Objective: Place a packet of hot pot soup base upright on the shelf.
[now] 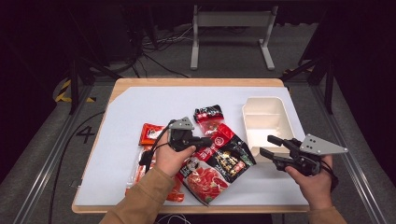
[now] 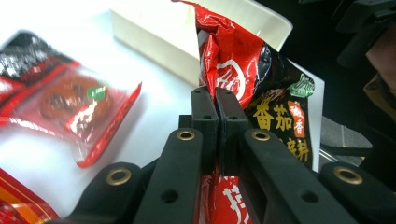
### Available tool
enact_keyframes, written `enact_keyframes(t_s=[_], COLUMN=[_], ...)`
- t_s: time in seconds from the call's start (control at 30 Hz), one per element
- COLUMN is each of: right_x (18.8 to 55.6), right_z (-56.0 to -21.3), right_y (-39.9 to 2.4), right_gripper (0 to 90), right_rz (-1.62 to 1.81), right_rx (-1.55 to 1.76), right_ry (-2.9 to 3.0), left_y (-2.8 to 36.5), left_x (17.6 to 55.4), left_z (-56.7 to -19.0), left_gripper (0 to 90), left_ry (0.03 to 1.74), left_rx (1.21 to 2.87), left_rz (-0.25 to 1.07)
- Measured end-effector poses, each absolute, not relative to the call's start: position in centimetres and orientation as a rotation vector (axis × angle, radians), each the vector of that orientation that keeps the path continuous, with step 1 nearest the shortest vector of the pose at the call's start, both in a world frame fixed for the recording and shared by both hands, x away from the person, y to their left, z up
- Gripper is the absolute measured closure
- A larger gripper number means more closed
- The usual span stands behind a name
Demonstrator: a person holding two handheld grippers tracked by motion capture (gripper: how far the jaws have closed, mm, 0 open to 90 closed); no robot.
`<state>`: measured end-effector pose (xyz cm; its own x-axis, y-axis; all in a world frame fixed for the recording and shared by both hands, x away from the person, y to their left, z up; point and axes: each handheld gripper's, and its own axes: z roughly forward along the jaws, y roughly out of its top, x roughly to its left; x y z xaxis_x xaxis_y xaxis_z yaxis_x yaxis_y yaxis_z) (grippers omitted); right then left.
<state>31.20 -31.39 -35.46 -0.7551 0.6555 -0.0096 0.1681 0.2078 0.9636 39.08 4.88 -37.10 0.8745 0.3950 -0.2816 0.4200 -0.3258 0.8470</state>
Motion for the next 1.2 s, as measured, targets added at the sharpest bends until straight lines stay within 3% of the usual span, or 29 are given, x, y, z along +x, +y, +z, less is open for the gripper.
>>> enact_keyframes(t_s=[0.47,0.8,1.2], right_x=[30.4,30.9,32.0], right_z=[-34.6,-35.0,-35.3], right_y=[-31.1,-29.8,-28.1], right_gripper=[45.2,37.2,34.0], right_rz=[1.648,1.658,1.642], right_rx=[0.721,0.798,0.817], right_ry=[2.028,2.062,2.115], left_y=[5.5,6.2,6.4], left_x=[37.3,36.9,36.4], left_z=[-34.1,-33.0,-32.1], left_gripper=[88.9,88.9,88.8], left_ry=[0.527,0.536,0.510], left_rx=[1.858,1.756,1.711], left_rz=[0.187,0.236,0.250])
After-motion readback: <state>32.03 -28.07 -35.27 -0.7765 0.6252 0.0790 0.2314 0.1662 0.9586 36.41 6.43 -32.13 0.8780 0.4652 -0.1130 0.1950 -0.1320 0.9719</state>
